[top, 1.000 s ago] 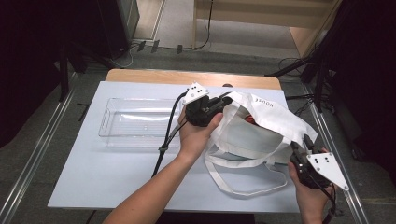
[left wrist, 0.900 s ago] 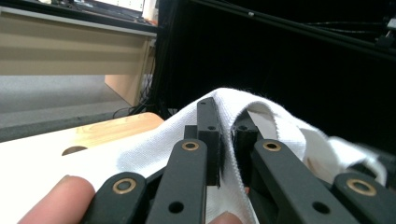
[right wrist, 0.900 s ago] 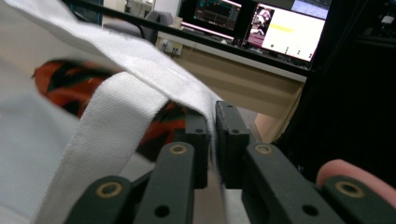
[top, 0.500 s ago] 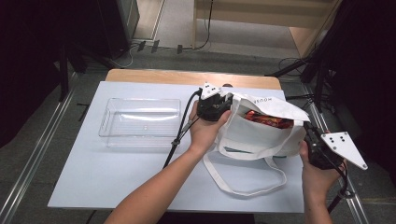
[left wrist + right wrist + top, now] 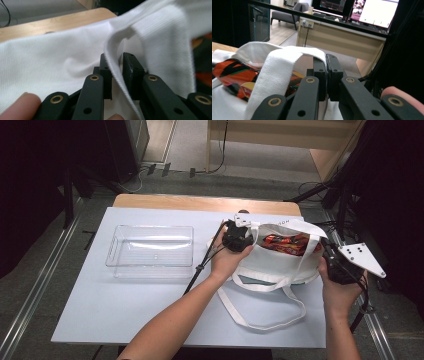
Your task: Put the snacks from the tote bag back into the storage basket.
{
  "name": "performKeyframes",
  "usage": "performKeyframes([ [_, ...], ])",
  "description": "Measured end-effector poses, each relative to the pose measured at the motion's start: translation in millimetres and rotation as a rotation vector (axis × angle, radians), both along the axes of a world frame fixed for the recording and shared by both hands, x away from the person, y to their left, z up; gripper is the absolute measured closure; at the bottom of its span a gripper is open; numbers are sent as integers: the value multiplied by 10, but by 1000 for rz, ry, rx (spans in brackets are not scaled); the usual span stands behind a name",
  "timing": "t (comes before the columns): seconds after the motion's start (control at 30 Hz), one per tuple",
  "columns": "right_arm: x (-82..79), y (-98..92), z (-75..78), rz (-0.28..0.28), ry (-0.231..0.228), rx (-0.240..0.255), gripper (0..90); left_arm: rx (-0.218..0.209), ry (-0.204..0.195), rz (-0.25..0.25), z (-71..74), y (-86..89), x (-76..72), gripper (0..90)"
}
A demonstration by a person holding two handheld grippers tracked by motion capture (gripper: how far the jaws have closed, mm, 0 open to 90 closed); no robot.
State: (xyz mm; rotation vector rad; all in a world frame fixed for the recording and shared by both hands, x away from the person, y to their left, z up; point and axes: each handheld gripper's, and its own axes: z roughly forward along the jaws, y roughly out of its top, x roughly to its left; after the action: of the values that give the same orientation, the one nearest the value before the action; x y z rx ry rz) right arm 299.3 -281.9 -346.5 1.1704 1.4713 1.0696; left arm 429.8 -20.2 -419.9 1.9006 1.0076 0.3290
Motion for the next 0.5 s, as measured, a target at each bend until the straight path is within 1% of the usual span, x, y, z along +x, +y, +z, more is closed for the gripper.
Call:
performKeyframes([
  [0.03,34,-31,3,0,13,12,888,-8,-1,1,-6,7,-10,762],
  [0.07,56,-54,2,-1,22,18,889,-32,-10,4,-1,24,-41,748],
  [0.1,90,-83,-8,-8,32,29,890,-47,-17,5,8,39,-64,705],
  [0.17,124,-117,-32,-19,45,41,892,-101,-38,9,48,99,-140,635],
  [0.23,139,-155,-57,-22,53,54,892,-147,-48,4,91,166,-209,606],
  [0.27,143,-175,-69,-18,59,66,892,-162,-62,7,112,196,-245,596],
  [0.3,155,-197,-86,-9,70,76,892,-170,-76,10,134,222,-280,584],
  [0.37,200,-238,-132,23,122,111,892,-177,-104,11,176,275,-332,577],
  [0.4,218,-258,-160,31,137,128,892,-176,-116,12,195,302,-349,575],
  [0.43,229,-276,-184,39,143,147,892,-171,-126,18,214,325,-361,575],
  [0.5,240,-308,-215,50,155,173,892,-184,-129,35,251,364,-360,576],
])
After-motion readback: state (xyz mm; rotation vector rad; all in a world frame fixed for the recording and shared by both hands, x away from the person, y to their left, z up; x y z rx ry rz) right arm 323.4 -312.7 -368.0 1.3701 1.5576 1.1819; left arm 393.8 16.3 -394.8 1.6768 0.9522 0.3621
